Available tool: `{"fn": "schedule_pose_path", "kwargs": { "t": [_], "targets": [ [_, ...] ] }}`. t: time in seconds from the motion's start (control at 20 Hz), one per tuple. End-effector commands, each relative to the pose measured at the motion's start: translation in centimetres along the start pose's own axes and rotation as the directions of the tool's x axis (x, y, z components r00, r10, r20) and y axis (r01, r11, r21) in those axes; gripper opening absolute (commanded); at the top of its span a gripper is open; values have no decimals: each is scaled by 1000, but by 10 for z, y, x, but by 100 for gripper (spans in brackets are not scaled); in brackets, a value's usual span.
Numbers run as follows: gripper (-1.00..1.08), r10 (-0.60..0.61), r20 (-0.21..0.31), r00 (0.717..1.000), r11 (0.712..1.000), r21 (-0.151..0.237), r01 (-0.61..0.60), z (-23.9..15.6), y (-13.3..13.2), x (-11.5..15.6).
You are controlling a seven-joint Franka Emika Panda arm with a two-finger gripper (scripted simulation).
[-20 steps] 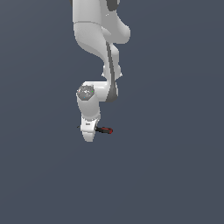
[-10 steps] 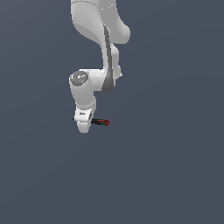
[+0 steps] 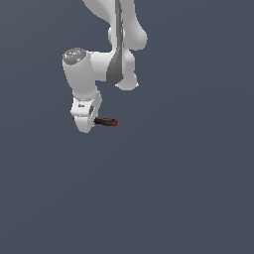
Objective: Pick up the object and move it to a goal position.
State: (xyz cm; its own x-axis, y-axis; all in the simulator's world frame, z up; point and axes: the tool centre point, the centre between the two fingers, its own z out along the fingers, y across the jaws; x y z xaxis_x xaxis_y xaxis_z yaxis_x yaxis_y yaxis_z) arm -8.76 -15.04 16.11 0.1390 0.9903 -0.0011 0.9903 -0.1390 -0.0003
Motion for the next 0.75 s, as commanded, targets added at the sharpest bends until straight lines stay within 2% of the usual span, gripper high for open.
{"fn": "schedule_pose_path", "kwargs": {
  "t": [0.0,0.35,0.7],
  "targets": [
    [-100,-1,-1,1000,1000,0,1,-19,-6,-7],
    [-100,0,-2,1000,1000,-1,0,-56,-17,-22],
    [-100,0,-1,1000,1000,0,0,-68,-20,-28]
  ]
}}
